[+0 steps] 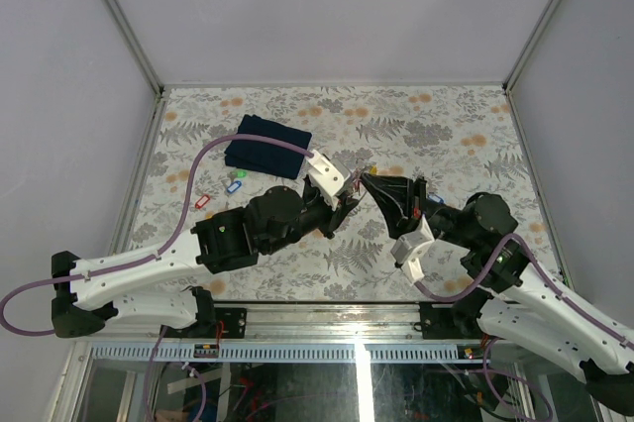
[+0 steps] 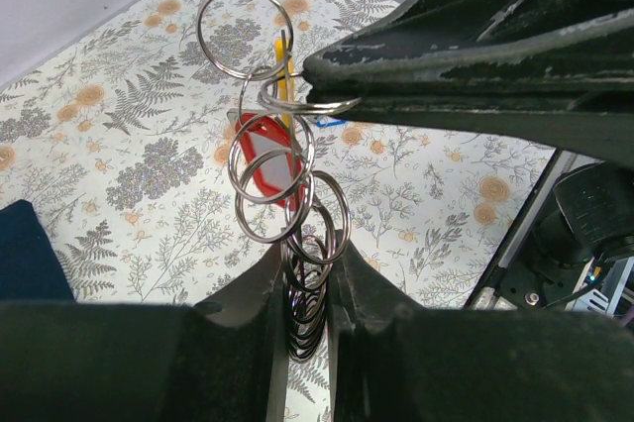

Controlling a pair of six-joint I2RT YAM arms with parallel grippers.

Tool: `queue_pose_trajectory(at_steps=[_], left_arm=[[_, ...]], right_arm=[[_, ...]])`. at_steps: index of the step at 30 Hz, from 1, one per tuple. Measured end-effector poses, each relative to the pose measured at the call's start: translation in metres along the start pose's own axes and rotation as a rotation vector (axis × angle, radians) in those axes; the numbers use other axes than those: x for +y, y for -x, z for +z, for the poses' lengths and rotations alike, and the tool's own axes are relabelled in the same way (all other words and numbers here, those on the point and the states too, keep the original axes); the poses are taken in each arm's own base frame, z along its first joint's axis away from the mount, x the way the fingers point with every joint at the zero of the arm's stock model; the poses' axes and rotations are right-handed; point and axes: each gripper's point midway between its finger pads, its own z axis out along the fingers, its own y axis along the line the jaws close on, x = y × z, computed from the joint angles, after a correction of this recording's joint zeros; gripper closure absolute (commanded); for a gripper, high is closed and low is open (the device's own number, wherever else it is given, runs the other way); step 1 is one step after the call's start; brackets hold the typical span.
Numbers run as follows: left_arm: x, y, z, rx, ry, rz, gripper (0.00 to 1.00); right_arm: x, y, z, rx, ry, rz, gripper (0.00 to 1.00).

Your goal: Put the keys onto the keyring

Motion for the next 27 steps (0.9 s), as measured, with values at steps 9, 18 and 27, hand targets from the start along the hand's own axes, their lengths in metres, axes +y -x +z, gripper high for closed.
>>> queue_pose_trajectory(at_steps=[9,18,27], left_arm=[[-0.001,0.001,0.0,-0.002,-0.006,-0.001,0.85],[-0.009,0.008,-0.001,-0.03,-0.05,-0.009,0.66],[-0.021,0.013,-0.019,-0.086,-0.157,0.002,0.59]], right_arm=[[-0.005,0.0,-0.005,0.01,-0.085,0.225,1.0],[-0.013,0.003,-0.007,-0.034,-0.218,0.532,1.0],[-0.016,0.013,-0.004,-0.124,-0.269,0.716,1.0]])
